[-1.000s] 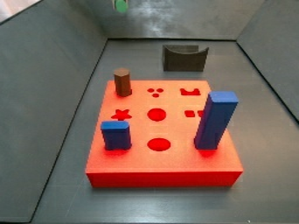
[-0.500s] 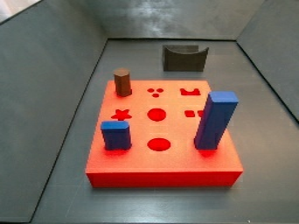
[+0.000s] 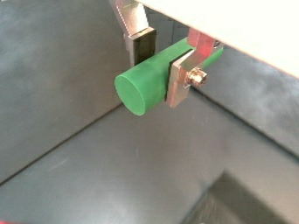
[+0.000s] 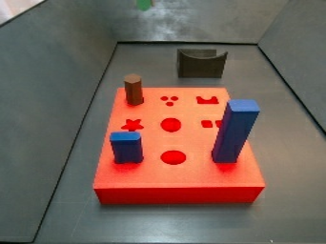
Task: Pick up the round object. Move up. Place the round object on the fixture. Regrasp the round object. Move to above the board. Insert the round object.
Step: Place the round object on the fixture.
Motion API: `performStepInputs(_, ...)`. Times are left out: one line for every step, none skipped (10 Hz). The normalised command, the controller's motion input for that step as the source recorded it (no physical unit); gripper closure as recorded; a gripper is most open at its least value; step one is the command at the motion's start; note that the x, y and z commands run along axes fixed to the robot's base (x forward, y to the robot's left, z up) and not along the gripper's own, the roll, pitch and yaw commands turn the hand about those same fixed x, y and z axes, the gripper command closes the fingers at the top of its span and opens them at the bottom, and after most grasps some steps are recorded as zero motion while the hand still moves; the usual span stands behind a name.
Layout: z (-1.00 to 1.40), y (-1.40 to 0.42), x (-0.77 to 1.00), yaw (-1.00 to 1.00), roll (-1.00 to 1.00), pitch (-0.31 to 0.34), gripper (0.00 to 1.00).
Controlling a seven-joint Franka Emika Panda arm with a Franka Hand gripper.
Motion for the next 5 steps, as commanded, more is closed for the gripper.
performStepInputs(-0.08,-0.67,1.00,-0.07,-0.03,-0.005,1.00)
performStepInputs(-0.07,-0.60,1.00,-0.03,-0.03,0.008,1.00)
performStepInputs(-0.07,-0.53,1.00,0.00,-0.03,0.020,1.00)
performStepInputs(-0.06,-0.46,1.00,0.01,-0.03,0.030,1.00)
performStepInputs(-0.06,-0.43,1.00,0.01,-0.02,0.037,1.00)
